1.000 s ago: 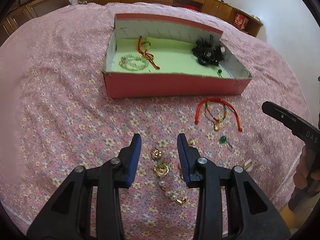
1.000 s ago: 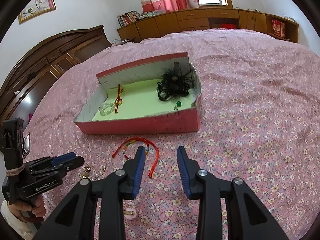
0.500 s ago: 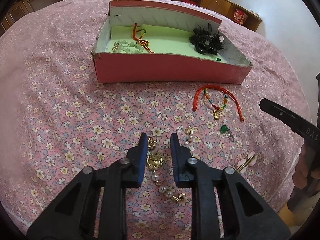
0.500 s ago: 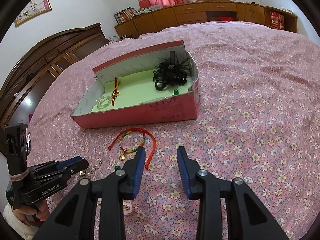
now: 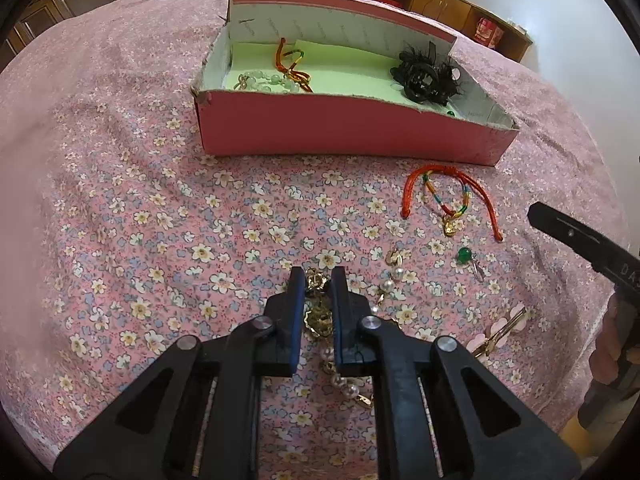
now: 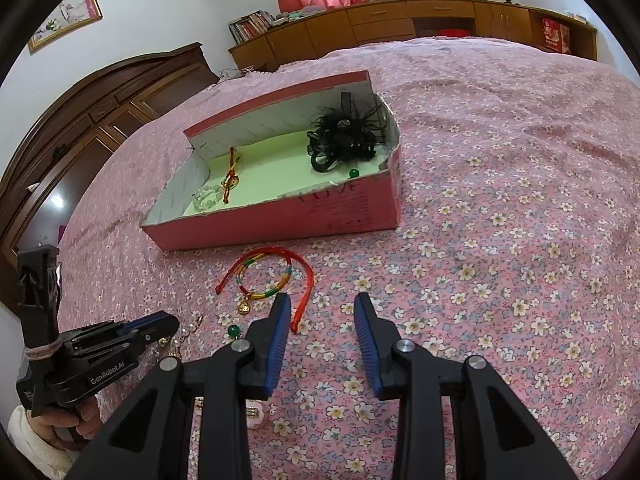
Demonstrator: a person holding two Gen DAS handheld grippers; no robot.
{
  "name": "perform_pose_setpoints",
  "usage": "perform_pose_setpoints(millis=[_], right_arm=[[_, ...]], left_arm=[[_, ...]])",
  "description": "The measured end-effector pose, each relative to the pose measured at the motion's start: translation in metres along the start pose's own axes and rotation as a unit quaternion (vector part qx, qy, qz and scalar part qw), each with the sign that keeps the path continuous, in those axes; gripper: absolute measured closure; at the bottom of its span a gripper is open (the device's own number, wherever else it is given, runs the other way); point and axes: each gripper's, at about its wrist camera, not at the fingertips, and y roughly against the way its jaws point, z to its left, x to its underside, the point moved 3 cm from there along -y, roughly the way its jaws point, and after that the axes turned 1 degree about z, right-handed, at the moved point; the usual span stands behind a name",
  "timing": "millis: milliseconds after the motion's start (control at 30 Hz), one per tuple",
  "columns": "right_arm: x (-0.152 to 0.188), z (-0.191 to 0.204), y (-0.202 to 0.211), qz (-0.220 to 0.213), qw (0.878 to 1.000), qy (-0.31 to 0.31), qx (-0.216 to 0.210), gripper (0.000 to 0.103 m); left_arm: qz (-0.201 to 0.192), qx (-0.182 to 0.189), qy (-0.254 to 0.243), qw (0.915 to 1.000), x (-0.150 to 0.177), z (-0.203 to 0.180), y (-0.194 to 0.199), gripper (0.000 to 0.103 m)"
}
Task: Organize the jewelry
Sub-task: 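Grasp a gold pendant with the left tool while the right tool approaches the red string bracelet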
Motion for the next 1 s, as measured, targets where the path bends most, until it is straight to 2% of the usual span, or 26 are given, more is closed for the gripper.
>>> perform_pose_setpoints(millis=[267,533,1000], right_arm=[[-0.004,0.012,-0.007,0.007,1.000,0.015,-0.007,0.067],[-0.014,0.023,-0.029,0.028,0.999,0.022,-0.015,0.067],[-0.020,0.032,-0.070,0.051,0.997,0.057,0.026,0.067]], left_arm=[[-0.029,0.000,0.013,0.9995,-0.007,0.009,0.019,0.099],[-0.047,-0.017,0.030,0.9983,-0.012,0.025,0.028,0.099],[-0.051,-0.026,0.047,0.9972,-0.010,0.041,0.030,0.099]])
